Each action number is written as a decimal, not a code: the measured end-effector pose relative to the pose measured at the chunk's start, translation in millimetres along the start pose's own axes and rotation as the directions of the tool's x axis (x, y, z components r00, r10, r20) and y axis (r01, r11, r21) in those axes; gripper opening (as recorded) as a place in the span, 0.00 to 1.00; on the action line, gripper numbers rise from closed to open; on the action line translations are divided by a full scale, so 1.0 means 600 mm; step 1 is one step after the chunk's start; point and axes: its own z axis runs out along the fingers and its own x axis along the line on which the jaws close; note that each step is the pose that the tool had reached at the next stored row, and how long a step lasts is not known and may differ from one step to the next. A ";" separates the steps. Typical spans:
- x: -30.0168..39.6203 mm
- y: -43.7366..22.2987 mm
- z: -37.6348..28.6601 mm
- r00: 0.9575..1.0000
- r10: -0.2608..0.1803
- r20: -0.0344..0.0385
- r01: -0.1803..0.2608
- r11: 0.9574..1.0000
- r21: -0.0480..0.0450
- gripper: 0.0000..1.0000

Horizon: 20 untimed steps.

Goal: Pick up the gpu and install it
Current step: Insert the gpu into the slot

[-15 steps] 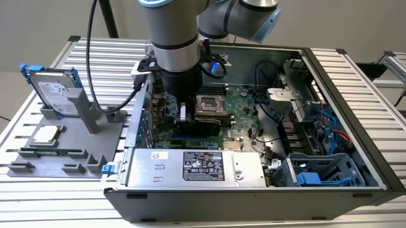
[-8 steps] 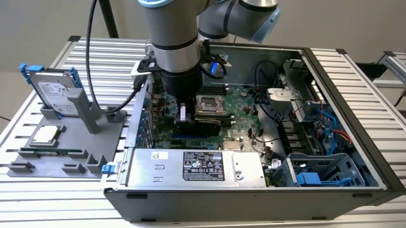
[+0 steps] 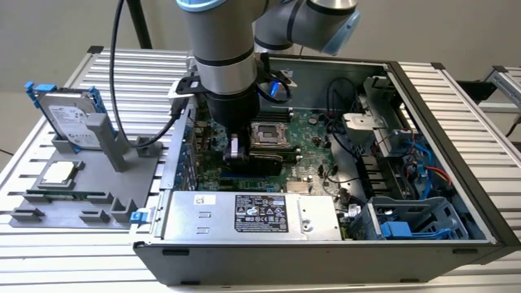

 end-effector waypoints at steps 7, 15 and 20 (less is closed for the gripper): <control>0.001 0.000 0.001 1.000 0.000 -0.002 0.000 1.000 -0.001 0.00; 0.001 0.001 0.005 1.000 0.001 0.009 -0.001 1.000 -0.002 0.00; 0.001 0.002 0.009 1.000 0.001 0.018 -0.001 1.000 -0.003 0.00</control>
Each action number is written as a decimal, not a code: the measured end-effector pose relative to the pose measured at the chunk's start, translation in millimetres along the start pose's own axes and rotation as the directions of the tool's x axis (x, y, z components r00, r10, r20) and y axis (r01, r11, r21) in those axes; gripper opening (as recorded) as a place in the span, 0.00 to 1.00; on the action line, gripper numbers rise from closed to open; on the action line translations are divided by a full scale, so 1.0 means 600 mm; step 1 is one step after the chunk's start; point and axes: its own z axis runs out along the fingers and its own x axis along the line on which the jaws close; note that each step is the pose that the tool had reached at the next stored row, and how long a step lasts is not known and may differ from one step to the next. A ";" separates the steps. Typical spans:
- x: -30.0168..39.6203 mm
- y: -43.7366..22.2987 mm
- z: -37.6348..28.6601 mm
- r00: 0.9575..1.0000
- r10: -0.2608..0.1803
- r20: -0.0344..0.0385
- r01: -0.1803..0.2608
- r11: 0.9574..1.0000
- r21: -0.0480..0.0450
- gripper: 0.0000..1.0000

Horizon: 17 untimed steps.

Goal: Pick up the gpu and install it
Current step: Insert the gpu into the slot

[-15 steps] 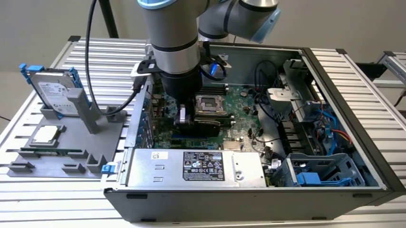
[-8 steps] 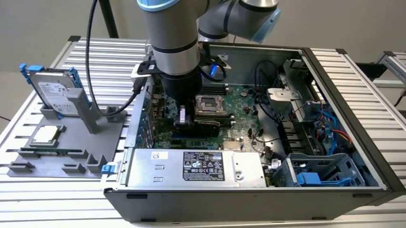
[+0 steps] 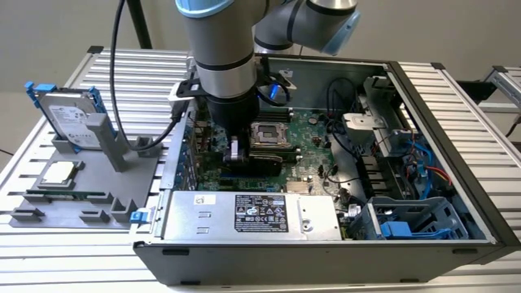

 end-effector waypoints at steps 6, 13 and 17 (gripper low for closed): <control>0.000 0.002 0.010 1.000 0.000 0.002 0.000 1.000 0.000 0.00; 0.000 0.002 0.010 1.000 0.000 0.002 0.000 1.000 0.000 0.00; 0.000 0.002 0.011 1.000 0.001 0.004 -0.001 1.000 -0.001 0.00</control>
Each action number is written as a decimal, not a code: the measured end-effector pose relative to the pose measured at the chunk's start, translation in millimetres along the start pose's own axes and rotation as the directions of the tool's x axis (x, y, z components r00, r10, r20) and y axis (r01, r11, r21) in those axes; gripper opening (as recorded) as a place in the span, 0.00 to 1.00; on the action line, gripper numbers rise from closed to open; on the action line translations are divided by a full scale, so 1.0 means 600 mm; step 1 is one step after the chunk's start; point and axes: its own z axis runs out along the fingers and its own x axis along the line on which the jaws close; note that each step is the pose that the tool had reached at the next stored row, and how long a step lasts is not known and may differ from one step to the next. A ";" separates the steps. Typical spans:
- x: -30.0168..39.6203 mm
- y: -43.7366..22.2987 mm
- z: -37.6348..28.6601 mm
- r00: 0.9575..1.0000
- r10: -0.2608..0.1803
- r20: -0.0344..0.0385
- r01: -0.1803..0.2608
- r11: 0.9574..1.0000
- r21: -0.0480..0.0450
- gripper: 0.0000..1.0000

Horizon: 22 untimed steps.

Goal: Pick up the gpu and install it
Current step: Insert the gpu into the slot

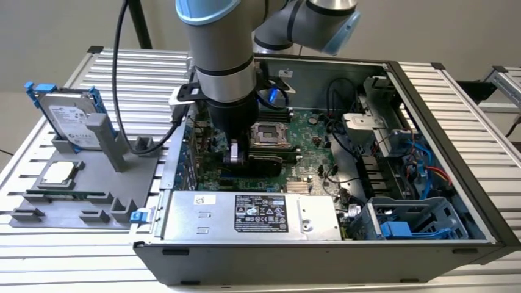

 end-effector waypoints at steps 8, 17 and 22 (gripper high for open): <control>0.000 -0.007 -0.042 1.000 0.000 0.002 0.000 1.000 0.000 1.00; 0.001 -0.016 -0.097 1.000 0.000 0.002 0.000 1.000 0.000 0.00; 0.000 -0.016 -0.098 1.000 0.000 0.002 0.000 1.000 -0.001 0.00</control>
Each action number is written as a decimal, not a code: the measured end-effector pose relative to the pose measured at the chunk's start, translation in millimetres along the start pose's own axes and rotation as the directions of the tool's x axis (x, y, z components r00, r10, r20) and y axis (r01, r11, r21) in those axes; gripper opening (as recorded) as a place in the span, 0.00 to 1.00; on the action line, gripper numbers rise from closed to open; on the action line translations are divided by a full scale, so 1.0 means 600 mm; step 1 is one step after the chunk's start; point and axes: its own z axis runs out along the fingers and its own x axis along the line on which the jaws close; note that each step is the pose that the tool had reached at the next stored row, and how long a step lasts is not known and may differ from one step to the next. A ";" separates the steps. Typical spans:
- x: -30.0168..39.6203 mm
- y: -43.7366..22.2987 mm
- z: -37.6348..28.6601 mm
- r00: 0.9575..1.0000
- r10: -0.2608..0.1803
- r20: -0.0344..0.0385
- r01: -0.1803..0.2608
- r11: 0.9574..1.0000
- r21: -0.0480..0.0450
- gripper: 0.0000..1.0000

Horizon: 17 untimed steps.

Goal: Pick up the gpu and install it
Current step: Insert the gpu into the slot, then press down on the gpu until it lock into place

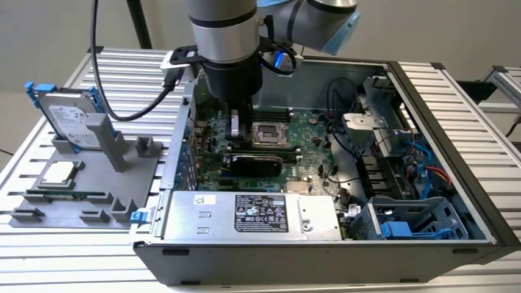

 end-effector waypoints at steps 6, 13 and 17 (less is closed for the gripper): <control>0.000 -0.004 0.000 1.000 -0.001 -0.006 0.001 0.996 -0.094 0.00; -0.001 -0.014 -0.010 1.000 -0.001 0.000 0.001 0.988 -0.152 0.00; -0.001 -0.022 -0.034 1.000 -0.013 0.002 0.013 0.987 -0.159 0.00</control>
